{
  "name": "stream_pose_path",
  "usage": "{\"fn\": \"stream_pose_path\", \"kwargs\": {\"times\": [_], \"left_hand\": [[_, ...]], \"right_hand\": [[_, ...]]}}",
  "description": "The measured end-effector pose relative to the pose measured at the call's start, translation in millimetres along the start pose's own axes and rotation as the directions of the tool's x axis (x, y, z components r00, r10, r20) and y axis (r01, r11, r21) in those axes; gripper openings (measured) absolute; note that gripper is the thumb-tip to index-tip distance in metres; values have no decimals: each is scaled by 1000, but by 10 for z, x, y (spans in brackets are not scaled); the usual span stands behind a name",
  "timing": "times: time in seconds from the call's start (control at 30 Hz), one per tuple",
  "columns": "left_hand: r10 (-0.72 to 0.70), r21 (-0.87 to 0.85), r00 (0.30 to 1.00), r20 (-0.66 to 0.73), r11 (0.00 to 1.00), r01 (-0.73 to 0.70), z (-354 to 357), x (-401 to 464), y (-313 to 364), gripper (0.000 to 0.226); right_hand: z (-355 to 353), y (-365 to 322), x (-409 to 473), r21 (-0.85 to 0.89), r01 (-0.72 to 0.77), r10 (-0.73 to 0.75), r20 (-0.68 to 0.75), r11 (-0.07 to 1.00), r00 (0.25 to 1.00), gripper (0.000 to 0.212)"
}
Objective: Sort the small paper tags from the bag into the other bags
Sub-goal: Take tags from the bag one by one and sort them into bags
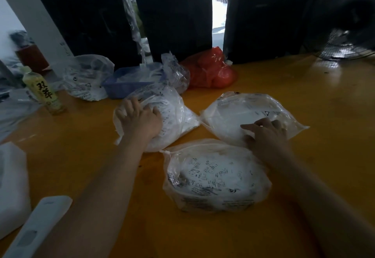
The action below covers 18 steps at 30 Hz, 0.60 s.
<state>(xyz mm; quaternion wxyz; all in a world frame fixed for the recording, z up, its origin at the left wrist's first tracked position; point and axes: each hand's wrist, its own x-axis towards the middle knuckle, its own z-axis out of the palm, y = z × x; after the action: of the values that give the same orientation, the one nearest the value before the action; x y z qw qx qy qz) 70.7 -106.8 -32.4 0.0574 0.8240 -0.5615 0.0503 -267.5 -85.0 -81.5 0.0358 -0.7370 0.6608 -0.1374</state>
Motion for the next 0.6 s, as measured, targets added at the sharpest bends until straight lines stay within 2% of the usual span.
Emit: {"fn": "stream_pose_path", "kwargs": {"times": [0.07,0.2,0.4,0.53,0.6], "left_hand": [[39,15,998,-44,999,-38,-1,-31,1,62],[130,52,991,-19,990,-129,-5,-98,32,64],[199,-101,979,-45,974,-202,61,-149,24,47],[179,-32,983,36,983,-178,100,-106,-34,69],[189,-11,982,29,982,-189,71,-110,-53,72]], "right_hand": [[10,-1,10,-3,-1,1,-10,1000,1000,34],[22,-6,36,5,-9,10,-112,1000,994,19],[3,-21,25,115,-37,61,-213,993,975,27],[-83,-71,-25,319,64,53,-346,945,937,20],[-143,-118,-73,405,116,44,-364,907,930,17]]}}
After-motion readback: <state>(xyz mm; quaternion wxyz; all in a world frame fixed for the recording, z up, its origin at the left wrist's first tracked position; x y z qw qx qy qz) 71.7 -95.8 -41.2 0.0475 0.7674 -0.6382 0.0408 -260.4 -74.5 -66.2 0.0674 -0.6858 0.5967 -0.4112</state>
